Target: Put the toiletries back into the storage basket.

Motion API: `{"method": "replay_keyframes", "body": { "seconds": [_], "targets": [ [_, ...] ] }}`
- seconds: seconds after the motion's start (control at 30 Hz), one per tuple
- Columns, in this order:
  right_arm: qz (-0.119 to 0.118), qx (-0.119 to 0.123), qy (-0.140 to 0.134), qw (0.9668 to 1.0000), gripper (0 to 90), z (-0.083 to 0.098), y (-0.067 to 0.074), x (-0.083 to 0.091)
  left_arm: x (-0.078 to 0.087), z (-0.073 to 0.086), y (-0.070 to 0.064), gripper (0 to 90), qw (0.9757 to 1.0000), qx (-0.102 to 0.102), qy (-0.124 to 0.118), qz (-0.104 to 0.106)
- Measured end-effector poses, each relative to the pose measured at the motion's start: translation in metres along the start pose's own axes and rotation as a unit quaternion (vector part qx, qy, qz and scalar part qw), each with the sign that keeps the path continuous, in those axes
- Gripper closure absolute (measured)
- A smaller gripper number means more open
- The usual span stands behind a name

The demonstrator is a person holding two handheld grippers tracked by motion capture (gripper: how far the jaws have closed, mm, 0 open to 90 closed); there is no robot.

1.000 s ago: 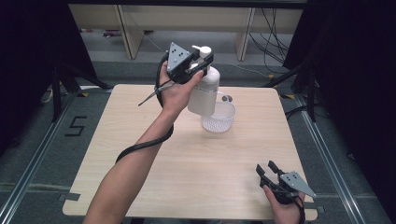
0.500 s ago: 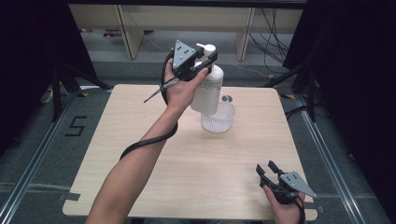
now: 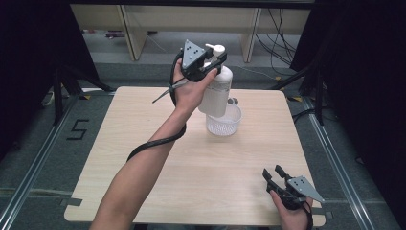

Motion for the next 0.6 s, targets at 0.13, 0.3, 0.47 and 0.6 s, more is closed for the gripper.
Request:
{"method": "replay_keyframes", "body": {
  "seconds": [0.13, 0.3, 0.47, 0.6],
  "targets": [
    [0.004, -0.002, 0.004, 1.0, 47.5, 0.001, 0.0, 0.0, -0.004, 0.003, -0.001, 59.5, 1.0, 0.0, 0.002, 0.0],
    [0.0, 0.001, -0.001, 1.0, 47.5, 0.0, 0.0, 0.0, -0.008, 0.005, -0.003, 59.5, 1.0, 0.002, 0.003, 0.001],
    [0.001, -0.003, 0.002, 1.0, 47.5, 0.0, 0.0, 0.001, -0.011, 0.007, -0.004, 59.5, 1.0, 0.002, 0.005, 0.001],
    [0.003, -0.004, 0.004, 1.0, 47.5, 0.0, 0.0, 0.001, -0.014, 0.01, -0.005, 59.5, 1.0, 0.0, 0.009, 0.0]
  ]
}}
Point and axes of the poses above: each handheld gripper's, and its own axes: x roughly backward along the jaws, z roughly out of its underside, y roughly to its left, the point moved 9 cm from there along -x, roughly forward along the jaws, and after that the axes turned 12 degrees about -y, right-handed, at the moved point
